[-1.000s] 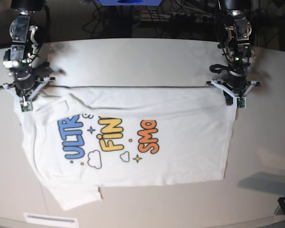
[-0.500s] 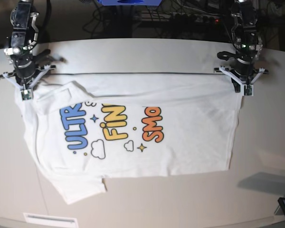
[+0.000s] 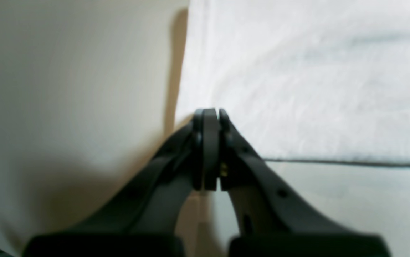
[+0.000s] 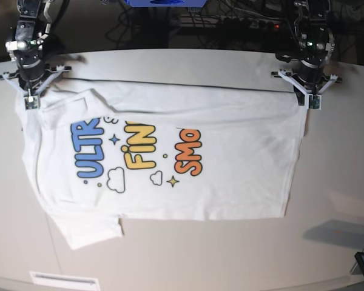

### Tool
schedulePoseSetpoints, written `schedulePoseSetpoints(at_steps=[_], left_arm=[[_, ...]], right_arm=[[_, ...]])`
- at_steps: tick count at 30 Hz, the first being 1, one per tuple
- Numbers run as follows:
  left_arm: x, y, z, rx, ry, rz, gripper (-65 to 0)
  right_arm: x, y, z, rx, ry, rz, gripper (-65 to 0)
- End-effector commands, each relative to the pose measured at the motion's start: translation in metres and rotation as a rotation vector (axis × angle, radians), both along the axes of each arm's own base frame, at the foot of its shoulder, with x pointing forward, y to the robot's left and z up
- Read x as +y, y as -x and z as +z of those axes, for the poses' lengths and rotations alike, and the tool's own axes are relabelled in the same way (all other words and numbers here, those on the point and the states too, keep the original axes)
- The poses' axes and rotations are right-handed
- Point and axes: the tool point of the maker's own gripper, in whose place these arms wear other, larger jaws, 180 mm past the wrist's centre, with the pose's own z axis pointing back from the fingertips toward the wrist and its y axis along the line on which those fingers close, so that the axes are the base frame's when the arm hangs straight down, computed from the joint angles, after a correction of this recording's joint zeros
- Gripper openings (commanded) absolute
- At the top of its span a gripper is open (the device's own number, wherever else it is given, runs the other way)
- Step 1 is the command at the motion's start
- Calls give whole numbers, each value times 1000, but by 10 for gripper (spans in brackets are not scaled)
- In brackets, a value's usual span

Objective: Fold the T-shirt properly
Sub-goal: 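Drag the shirt by its collar edge with both grippers, smoothing it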

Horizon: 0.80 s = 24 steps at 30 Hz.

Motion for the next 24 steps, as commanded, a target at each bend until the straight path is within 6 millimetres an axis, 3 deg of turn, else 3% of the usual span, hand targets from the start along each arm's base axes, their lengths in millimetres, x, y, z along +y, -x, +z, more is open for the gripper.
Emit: schedulePoseSetpoints(at_steps=[1, 14, 17, 24], left_arm=[[3, -5, 12, -38, -24, -11, -650], [7, 18, 5, 12, -31, -4, -650], [16, 25, 9, 9, -46, 20, -650], [14, 27, 31, -36, -60, 21, -650]], right_arm=[[-3, 17, -7, 71, 13, -2, -647], [-9, 32, -3, 83, 27, -22, -647], [-9, 37, -5, 94, 27, -22, -647], [-9, 36, -4, 91, 27, -21, -647]])
